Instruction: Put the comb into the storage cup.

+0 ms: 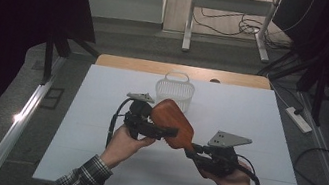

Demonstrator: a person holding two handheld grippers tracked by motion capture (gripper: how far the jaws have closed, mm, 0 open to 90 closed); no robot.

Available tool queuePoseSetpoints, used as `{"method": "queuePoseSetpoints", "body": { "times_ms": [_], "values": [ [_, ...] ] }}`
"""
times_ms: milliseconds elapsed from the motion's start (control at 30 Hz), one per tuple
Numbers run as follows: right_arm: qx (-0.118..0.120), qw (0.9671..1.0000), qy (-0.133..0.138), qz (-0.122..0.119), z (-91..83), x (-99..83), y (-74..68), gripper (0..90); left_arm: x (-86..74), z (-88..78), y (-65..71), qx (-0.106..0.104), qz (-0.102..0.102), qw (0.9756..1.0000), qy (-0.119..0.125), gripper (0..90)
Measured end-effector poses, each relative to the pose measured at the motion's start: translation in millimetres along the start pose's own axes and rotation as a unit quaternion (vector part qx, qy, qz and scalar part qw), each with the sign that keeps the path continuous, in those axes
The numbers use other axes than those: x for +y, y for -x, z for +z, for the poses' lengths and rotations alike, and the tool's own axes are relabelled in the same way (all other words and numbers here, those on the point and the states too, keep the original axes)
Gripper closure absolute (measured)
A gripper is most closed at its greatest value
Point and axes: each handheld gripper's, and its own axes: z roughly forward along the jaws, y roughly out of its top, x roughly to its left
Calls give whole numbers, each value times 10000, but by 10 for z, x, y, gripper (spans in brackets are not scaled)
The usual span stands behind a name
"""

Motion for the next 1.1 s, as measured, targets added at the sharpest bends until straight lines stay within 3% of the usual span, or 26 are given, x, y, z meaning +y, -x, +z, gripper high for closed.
{"method": "queuePoseSetpoints", "body": {
  "times_ms": [100, 233, 433, 633, 667, 700, 767, 800, 933, 1100],
  "values": [
    [9, 10000, 9, -32, 4, -2, -9, 724, -2, 2, -5, -55, -33, 10000, -25, 82],
    [5, 10000, 16, -55, 3, -4, -12, 724, -13, -11, -31, -162, -168, 9997, -23, 227],
    [5, 10000, 31, -54, 1, -5, -10, 724, -26, -41, -106, -538, -502, 9973, 64, 318],
    [1, 9999, 4, -112, 11, -10, -15, 725, -53, -76, -205, -1067, -985, 9892, 208, 428],
    [-3, 9999, -10, -136, 17, -12, -16, 725, -63, -81, -225, -1223, -1096, 9861, 263, 445],
    [-3, 9999, -10, -136, 17, -12, -16, 725, -63, -81, -225, -1223, -1096, 9861, 263, 461],
    [18, 9999, -19, -153, 25, -15, -17, 725, -72, -82, -246, -1403, -1216, 9822, 291, 482],
    [30, 9999, -20, -146, 27, -15, -15, 725, -74, -81, -249, -1430, -1242, 9815, 287, 499],
    [12, 9998, -106, -175, 51, -22, -8, 724, -84, -69, -251, -1434, -1251, 9814, 255, 528],
    [-9, 9997, -139, -224, 62, -22, -8, 716, -73, -76, -229, -1412, -1087, 9837, 239, 540]
  ]
}}
